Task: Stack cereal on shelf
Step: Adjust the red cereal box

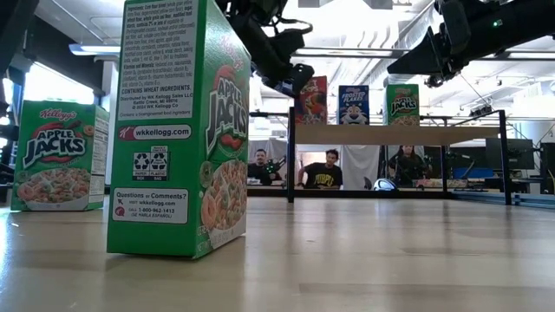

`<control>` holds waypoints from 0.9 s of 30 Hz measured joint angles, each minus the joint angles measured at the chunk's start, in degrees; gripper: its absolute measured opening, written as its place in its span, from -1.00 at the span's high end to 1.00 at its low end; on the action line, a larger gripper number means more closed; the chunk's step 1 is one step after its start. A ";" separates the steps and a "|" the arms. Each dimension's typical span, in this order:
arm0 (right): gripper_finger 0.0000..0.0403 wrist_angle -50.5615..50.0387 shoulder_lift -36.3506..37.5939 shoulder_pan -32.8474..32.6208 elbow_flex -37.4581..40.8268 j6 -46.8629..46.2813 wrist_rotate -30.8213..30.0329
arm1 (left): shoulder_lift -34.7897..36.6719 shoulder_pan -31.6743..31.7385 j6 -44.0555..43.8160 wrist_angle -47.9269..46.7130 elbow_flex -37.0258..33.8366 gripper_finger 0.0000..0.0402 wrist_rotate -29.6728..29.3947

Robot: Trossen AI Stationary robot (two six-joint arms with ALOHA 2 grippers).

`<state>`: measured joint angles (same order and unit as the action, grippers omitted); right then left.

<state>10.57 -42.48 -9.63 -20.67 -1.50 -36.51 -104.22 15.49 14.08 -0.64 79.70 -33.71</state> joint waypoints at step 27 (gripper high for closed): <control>1.00 0.08 0.01 0.00 0.00 -0.09 0.00 | -2.43 0.09 -0.92 8.33 -0.06 1.00 7.76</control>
<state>10.64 -42.47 -9.63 -20.67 -1.58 -36.51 -106.65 15.58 13.16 7.68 79.64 -25.95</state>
